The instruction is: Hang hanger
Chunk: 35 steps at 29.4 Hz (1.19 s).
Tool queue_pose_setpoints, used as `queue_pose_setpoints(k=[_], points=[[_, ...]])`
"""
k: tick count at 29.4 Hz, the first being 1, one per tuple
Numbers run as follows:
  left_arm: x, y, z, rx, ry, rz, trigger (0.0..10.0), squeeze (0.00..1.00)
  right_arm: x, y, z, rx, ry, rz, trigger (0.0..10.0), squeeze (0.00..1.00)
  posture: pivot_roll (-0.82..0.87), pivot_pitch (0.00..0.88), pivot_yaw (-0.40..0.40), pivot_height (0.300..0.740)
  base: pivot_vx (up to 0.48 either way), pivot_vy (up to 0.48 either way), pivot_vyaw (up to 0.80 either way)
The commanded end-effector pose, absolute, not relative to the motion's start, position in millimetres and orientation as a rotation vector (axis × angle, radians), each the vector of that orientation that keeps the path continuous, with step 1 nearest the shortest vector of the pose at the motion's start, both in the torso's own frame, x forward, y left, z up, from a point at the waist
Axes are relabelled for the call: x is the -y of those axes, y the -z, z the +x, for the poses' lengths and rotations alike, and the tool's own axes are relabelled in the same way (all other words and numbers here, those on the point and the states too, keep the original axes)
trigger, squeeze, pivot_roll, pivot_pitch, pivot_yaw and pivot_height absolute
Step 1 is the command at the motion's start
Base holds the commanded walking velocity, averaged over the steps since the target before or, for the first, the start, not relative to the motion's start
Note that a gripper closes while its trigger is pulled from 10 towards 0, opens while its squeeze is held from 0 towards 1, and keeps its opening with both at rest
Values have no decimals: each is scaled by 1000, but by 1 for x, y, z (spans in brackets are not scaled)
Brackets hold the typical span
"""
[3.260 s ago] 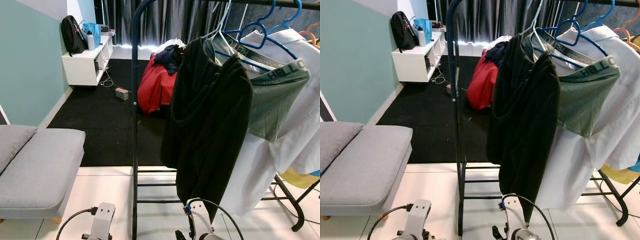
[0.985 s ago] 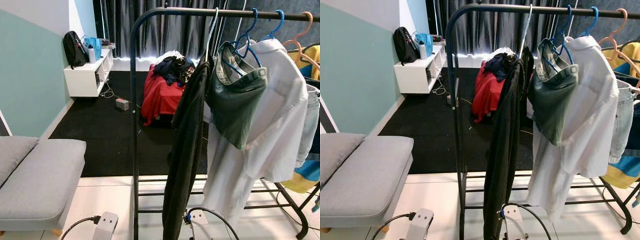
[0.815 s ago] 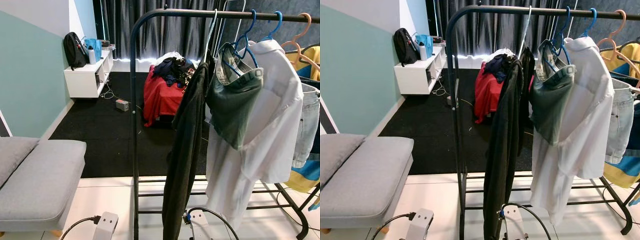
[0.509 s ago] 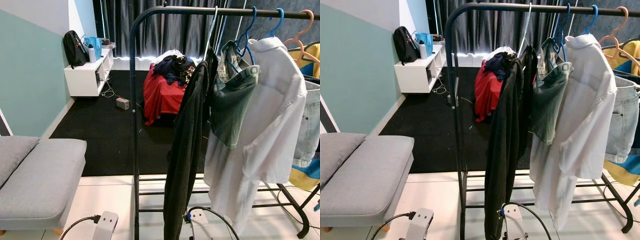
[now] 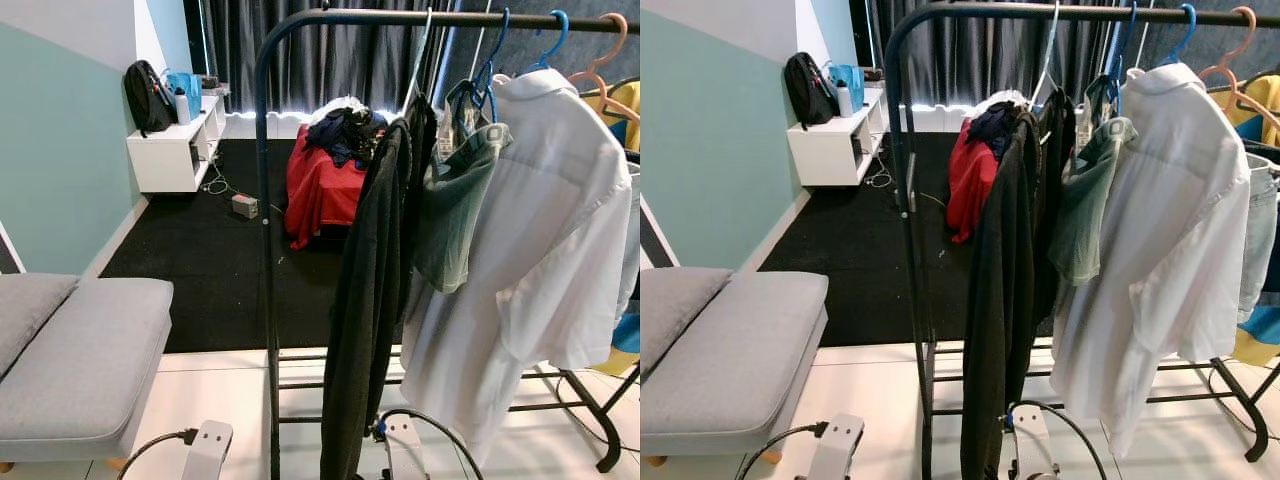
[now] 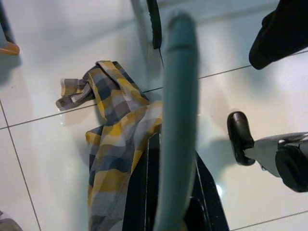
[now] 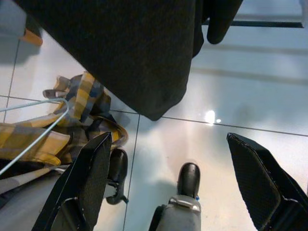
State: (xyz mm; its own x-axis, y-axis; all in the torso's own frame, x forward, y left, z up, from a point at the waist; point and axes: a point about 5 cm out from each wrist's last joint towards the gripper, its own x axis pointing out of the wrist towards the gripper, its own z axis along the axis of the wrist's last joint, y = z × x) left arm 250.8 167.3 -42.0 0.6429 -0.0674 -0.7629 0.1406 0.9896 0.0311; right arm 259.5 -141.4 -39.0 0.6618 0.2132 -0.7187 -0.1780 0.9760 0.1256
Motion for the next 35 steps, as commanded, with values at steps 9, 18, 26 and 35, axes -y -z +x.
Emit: queue_pose_setpoints(k=[9, 18, 26, 35], points=[[-170, 43, 250, -882, 126, 108, 10000, 0, 141, 39, 259, -831, -215, 71, 10000, 0, 42, 54, 2, 740, 0, 0, 0], [-169, 41, 253, -879, 121, 102, 10000, 0, 142, 37, 262, -826, -211, 73, 10000, 0, 51, 82, 3, 740, 0, 0, 0], [-170, 40, 255, -876, 122, 109, 10000, 0, 140, 36, 264, -826, -222, 60, 10000, 0, 53, 82, 8, 740, 0, 0, 0], [-167, 39, 256, -865, 121, 134, 10000, 0, 143, 35, 264, -829, -235, 49, 10000, 0, 72, 100, -15, 740, 0, 0, 0]])
